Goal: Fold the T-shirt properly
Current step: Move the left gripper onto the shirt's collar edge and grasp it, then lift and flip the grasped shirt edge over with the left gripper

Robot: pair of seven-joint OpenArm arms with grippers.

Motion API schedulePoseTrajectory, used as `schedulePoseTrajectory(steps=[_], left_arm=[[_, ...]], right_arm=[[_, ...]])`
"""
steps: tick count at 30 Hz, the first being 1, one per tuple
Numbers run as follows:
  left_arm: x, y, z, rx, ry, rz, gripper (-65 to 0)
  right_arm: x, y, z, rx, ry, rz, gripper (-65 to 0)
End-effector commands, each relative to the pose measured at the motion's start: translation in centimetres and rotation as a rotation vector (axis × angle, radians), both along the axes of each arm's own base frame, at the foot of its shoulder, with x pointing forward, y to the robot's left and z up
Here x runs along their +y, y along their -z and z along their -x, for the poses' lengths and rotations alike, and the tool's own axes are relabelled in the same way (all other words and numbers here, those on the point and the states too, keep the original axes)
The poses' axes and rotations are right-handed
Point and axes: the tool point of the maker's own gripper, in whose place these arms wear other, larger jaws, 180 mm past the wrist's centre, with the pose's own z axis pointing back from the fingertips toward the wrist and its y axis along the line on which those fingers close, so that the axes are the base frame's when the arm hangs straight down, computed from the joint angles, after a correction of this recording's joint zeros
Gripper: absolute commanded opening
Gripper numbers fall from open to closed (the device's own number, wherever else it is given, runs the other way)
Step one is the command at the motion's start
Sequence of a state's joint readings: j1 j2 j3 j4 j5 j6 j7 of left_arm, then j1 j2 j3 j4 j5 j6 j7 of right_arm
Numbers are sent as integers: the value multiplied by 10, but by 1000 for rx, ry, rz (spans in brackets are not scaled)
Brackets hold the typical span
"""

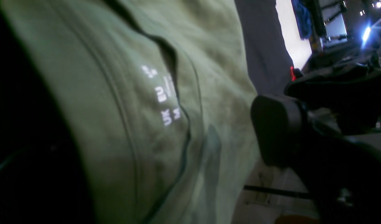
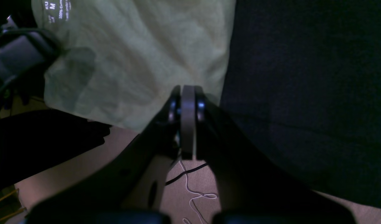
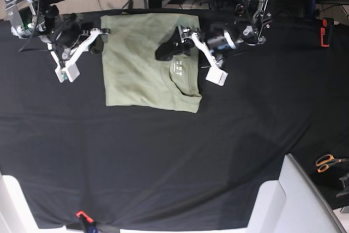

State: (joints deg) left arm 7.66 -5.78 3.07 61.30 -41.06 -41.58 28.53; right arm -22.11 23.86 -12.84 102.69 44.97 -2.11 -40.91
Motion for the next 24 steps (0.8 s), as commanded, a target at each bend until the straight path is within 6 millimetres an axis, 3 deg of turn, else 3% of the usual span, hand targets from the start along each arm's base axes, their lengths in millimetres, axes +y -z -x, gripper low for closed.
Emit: schedulePoseTrajectory(steps=[1, 6, 11, 13, 17, 24], left_arm=[[2, 21, 21, 85, 53, -66, -153], [8, 30, 18, 115, 50, -78, -642], [28, 29, 6, 114, 101, -145, -650], [38, 22, -7, 91, 146, -193, -650], [43, 12, -27, -19, 397, -426, -650], [44, 13, -66, -196, 753, -909, -650]], right_arm=[[-3, -7, -8, -35, 2, -1, -650], [-35, -11, -15, -54, 97, 30, -650], [-54, -13, -17, -59, 143, 55, -650], [-57, -11, -16, -54, 151, 59, -650], [-58, -5, -12, -35, 154, 60, -650], [-54, -5, -12, -34, 162, 46, -650]])
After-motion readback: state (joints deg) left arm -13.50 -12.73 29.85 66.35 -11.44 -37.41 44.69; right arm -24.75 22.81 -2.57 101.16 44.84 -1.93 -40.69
